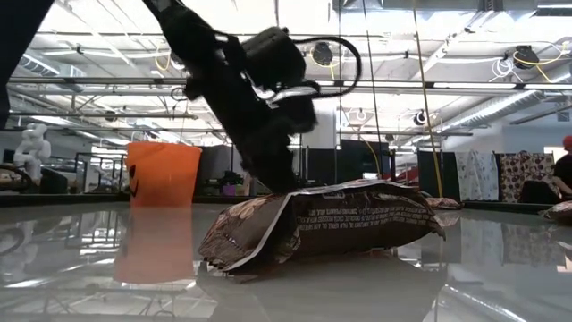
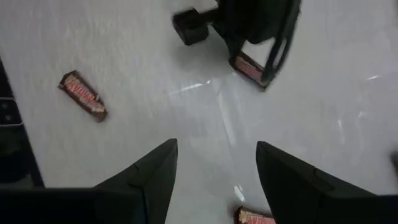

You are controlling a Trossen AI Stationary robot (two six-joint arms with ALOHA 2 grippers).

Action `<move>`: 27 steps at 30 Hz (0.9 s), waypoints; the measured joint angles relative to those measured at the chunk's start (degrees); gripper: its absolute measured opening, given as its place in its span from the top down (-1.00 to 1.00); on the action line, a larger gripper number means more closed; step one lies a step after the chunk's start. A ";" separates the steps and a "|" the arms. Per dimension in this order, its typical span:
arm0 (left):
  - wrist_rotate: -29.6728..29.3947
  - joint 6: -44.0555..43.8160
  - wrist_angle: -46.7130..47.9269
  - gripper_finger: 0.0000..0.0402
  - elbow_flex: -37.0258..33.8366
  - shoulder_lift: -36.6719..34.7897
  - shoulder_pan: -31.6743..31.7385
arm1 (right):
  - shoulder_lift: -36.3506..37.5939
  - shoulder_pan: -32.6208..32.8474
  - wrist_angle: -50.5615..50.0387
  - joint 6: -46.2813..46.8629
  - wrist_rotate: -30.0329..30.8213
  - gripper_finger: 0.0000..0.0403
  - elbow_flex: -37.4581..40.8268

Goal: Sort candy by brand, put in halloween buckets
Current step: Put the brown chocolate bar into the orange bucket

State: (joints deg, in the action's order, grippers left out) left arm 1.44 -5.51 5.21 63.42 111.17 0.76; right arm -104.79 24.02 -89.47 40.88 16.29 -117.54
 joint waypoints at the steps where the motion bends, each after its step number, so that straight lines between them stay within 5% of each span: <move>1: -0.04 0.15 0.66 0.98 0.06 -1.11 0.15 | 0.00 -0.07 0.02 -0.02 0.52 -0.04 0.00; 8: -7.96 2.07 9.74 0.99 0.26 -15.91 1.27 | 0.00 -1.61 2.51 -3.32 1.97 -0.04 0.00; 17: -27.21 5.57 25.85 1.00 0.34 -37.15 4.80 | -0.02 -6.36 4.75 -10.22 2.15 -0.04 0.11; 27: -28.72 -2.67 49.49 1.00 -0.98 -48.10 15.46 | -0.02 -19.09 -0.65 -22.15 1.77 -0.04 0.17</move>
State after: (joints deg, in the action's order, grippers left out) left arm -27.28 -8.18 54.70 62.44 63.07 16.21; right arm -104.81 4.92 -90.12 18.74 18.06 -117.36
